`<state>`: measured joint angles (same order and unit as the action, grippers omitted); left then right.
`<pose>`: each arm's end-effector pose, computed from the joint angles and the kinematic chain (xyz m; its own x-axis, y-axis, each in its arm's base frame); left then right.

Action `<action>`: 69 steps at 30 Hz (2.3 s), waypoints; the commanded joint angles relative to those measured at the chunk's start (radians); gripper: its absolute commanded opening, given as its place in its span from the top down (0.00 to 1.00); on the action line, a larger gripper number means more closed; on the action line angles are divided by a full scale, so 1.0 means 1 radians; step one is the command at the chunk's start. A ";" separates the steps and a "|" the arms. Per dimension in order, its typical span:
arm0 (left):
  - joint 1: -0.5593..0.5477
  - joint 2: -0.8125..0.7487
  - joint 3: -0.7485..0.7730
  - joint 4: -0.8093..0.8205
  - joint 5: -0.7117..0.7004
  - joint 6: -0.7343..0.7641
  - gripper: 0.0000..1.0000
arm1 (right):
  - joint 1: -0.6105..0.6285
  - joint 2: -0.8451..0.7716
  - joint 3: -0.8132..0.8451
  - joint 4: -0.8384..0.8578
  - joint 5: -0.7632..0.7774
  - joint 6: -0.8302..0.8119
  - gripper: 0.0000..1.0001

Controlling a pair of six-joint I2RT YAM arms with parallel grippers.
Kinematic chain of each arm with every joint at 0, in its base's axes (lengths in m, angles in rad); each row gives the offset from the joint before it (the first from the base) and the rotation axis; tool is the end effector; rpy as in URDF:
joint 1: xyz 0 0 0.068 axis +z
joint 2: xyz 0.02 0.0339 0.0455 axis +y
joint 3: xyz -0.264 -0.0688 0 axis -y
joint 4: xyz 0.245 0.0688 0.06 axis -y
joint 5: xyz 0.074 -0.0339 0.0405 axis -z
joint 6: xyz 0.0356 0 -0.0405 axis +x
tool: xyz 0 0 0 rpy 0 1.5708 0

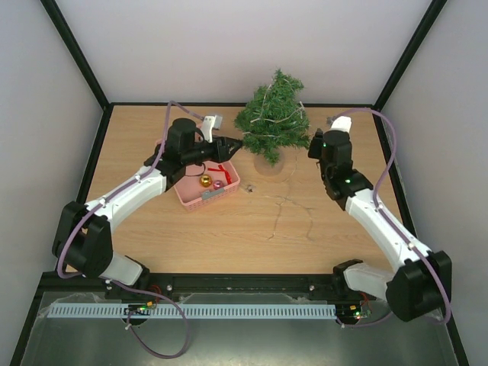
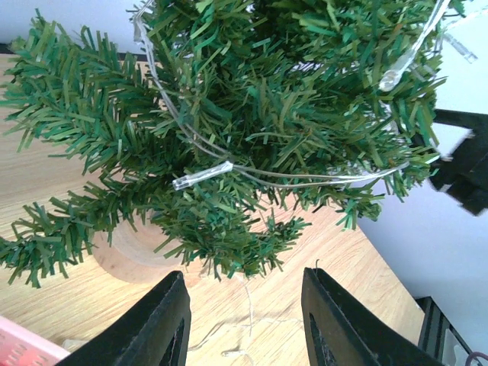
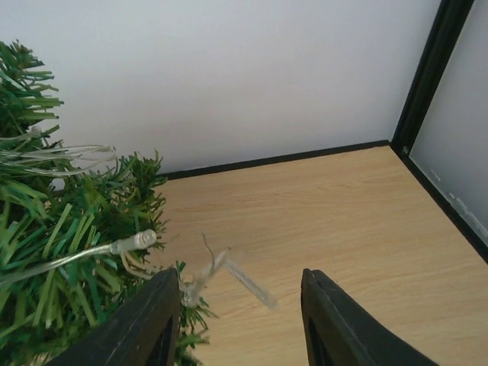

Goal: Decorate the small christmas tree
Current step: Wrap the decoration item around the Christmas tree.

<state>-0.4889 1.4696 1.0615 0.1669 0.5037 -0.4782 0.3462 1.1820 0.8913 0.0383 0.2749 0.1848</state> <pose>0.2958 -0.1768 0.3089 -0.5669 -0.1549 -0.8091 0.6355 0.5427 -0.5492 0.2635 0.0848 0.3180 -0.2455 0.0995 -0.9643 -0.0348 0.9932 0.1113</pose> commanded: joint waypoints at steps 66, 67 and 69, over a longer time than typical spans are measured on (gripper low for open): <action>0.165 -0.505 -0.356 -0.243 -0.045 0.135 0.56 | 0.278 0.290 -0.282 0.014 -0.407 0.132 0.56; 0.164 -0.505 -0.357 -0.241 -0.045 0.134 0.56 | 0.277 0.285 -0.280 0.013 -0.397 0.129 0.56; 0.165 -0.506 -0.359 -0.239 -0.044 0.132 0.56 | 0.278 0.279 -0.279 0.026 -0.355 0.127 0.57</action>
<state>-0.3305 0.9817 0.7048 -0.0750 0.4656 -0.3546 0.6178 1.4975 0.5827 0.0837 -0.1303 0.3038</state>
